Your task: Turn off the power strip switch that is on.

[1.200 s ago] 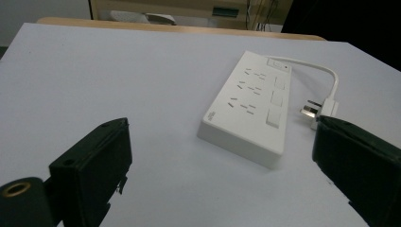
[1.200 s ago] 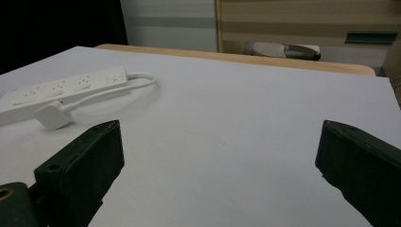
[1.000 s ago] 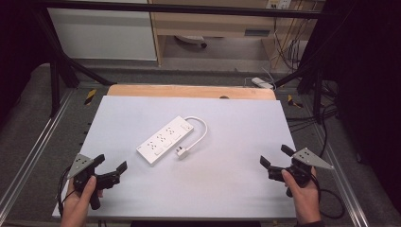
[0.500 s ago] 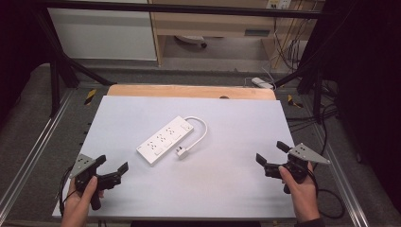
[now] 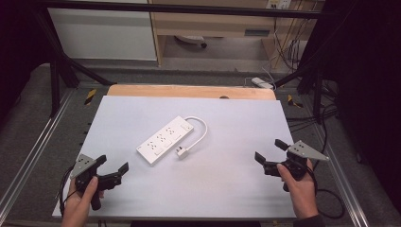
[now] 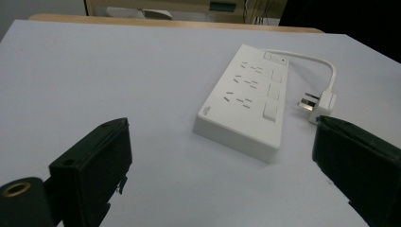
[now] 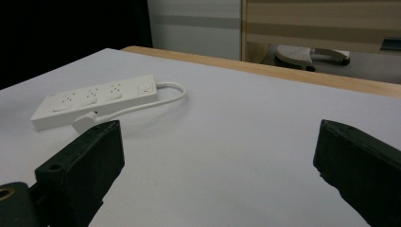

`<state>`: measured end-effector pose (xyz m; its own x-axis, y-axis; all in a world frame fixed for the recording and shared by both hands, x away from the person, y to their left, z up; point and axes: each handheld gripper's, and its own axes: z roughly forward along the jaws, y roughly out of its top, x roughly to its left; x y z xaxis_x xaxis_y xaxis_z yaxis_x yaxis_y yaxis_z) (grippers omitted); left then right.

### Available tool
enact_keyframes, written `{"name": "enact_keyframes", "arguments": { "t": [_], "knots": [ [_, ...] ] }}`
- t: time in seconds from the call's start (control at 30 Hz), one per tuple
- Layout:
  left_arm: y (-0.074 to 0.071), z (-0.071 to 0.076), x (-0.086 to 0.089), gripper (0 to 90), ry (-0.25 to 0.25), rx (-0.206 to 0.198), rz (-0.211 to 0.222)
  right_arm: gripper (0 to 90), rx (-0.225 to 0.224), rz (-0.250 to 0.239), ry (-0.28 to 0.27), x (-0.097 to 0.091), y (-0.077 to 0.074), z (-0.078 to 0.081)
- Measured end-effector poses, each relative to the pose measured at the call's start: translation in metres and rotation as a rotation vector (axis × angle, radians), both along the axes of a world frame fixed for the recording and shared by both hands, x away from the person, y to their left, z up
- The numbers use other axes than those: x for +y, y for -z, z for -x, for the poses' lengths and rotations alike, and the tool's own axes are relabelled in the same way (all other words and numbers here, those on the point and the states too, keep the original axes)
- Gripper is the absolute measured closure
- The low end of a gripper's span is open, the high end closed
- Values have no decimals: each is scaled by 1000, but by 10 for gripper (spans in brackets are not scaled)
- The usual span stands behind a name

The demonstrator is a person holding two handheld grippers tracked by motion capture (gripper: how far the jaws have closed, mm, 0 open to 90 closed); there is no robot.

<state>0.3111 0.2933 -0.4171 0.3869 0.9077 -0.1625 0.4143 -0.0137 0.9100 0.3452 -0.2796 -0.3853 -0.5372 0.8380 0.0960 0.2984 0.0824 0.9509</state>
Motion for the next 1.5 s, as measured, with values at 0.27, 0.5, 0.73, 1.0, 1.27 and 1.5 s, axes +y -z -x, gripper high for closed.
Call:
{"name": "enact_keyframes", "arguments": {
  "t": [0.27, 0.5, 0.73, 1.0, 1.27, 1.5],
  "knots": [
    [1, 0, -1, 55, 3, 10, -3, 17, -12, -8, 2, 8, -10, -5],
    [2, -1, -1, 55, 7, 15, -4, 57, -22, -14, -21, 21, -20, -5],
    [2, -1, -2, 55, 9, 25, -11, 195, -33, -25, -60, 34, -29, -6],
    [2, -1, -2, 56, 11, 24, -12, 412, -49, -18, -105, 50, -35, -10],
    [3, -1, -2, 56, 12, 26, -11, 542, -60, -24, -145, 65, -39, -14],
    [3, -1, -2, 56, 13, 24, -9, 578, -52, -10, -154, 73, -40, -18]
  ]
}}
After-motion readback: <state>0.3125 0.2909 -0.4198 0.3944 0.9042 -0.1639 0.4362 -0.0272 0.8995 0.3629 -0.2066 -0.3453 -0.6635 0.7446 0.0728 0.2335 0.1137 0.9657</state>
